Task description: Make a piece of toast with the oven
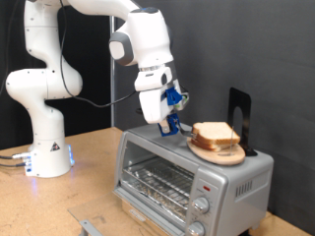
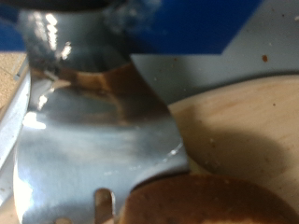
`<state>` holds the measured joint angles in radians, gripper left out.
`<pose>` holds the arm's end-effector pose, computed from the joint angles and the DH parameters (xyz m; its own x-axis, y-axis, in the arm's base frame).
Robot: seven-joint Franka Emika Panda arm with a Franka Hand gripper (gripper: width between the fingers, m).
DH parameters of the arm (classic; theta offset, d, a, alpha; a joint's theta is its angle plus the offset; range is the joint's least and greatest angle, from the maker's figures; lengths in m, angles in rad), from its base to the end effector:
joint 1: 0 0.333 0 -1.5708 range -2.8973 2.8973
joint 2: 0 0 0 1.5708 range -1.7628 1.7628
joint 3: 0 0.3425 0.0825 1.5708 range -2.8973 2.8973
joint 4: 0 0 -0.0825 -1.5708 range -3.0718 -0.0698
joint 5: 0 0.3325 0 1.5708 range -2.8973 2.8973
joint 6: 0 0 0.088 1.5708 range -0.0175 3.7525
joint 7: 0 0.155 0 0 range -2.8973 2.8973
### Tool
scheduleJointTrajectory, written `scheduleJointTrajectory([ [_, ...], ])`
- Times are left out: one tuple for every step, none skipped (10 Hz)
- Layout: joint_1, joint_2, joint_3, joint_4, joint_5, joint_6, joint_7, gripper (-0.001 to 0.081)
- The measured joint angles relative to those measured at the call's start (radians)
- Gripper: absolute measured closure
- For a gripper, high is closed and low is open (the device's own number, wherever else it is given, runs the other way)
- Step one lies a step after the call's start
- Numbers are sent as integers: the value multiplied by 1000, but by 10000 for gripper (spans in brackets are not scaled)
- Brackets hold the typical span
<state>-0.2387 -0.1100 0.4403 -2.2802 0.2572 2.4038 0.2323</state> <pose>0.4762 0.1109 0.4280 0.9629 -0.2120 0.1668 -0.1760 -0.9624 -0.2070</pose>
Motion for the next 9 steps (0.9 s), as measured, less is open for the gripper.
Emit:
scheduleJointTrajectory([
  [0,0,3,0,2,3,-7,406],
  [2,0,6,0,3,3,-8,406],
  [3,0,8,0,3,3,-8,406],
  [3,0,11,0,4,3,-8,406],
  [3,0,14,0,4,3,-8,406],
  [3,0,17,0,5,3,-8,406],
  [3,0,19,0,5,3,-8,406],
  [3,1,20,0,5,3,-8,406],
  [3,1,20,0,5,3,-8,406],
])
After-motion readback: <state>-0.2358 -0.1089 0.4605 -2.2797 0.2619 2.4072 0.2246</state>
